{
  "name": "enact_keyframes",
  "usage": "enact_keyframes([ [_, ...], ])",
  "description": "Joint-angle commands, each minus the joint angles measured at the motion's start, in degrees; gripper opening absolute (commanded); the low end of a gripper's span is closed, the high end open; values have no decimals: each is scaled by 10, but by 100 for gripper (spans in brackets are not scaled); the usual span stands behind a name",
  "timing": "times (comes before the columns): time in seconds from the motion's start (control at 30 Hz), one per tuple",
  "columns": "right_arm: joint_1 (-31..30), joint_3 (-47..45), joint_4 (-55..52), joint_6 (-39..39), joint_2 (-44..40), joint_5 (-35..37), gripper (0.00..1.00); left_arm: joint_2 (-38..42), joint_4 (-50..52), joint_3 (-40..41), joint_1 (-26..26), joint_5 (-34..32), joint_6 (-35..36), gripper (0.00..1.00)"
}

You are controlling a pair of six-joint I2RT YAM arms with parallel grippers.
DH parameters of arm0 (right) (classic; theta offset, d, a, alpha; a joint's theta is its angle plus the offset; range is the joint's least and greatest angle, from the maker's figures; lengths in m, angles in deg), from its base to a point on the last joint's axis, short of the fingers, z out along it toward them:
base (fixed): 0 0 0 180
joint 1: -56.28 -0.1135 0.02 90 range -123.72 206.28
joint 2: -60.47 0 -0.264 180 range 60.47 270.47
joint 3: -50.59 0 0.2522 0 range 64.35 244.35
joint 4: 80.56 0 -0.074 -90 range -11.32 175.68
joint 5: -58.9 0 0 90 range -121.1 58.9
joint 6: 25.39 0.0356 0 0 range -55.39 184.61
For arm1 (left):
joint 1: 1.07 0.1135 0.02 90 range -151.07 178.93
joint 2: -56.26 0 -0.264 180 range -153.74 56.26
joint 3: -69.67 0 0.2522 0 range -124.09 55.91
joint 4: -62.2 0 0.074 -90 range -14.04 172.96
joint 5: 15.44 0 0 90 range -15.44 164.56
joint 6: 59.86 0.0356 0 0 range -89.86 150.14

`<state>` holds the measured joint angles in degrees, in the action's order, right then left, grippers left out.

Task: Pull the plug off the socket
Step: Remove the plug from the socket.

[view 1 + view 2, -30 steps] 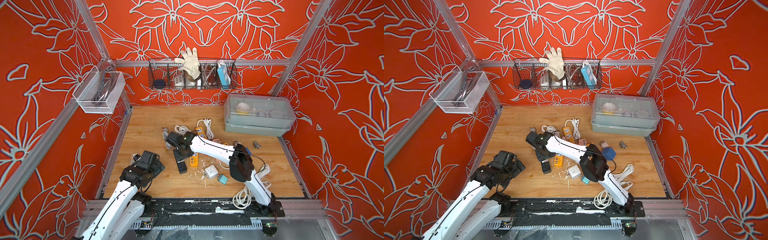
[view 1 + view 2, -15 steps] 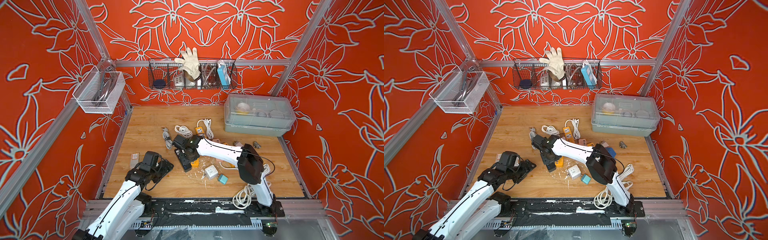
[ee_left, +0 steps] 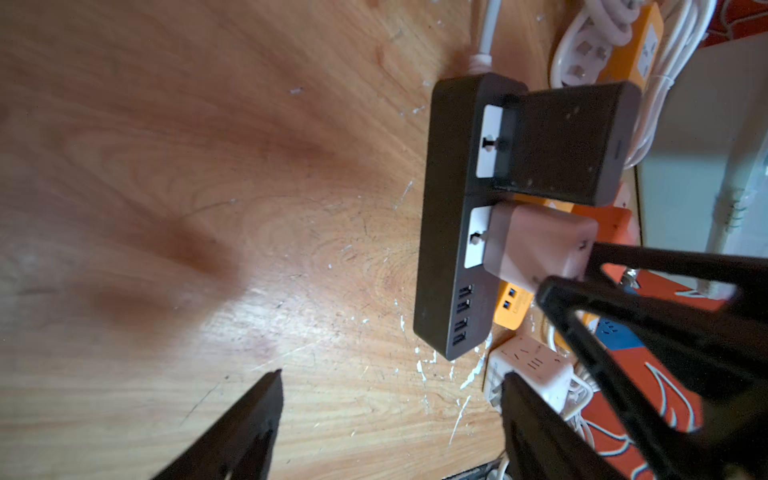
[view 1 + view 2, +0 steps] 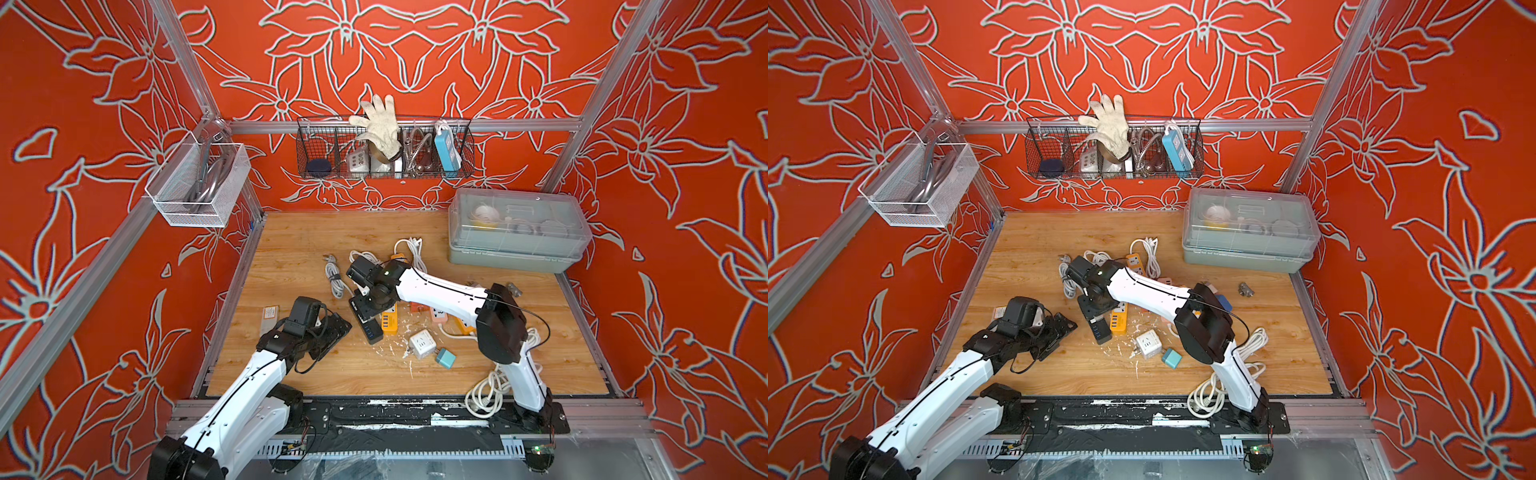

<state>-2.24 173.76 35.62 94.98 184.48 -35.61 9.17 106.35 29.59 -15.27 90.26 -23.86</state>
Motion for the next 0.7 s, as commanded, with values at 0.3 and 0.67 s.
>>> enact_keyframes([
  [0.3,11,70,-69,-9,56,20,32,5,6,0,5,-9,0,80],
  [0.67,10,-49,0,-2,-23,-16,17,-139,-226,26,11,142,-14,69],
])
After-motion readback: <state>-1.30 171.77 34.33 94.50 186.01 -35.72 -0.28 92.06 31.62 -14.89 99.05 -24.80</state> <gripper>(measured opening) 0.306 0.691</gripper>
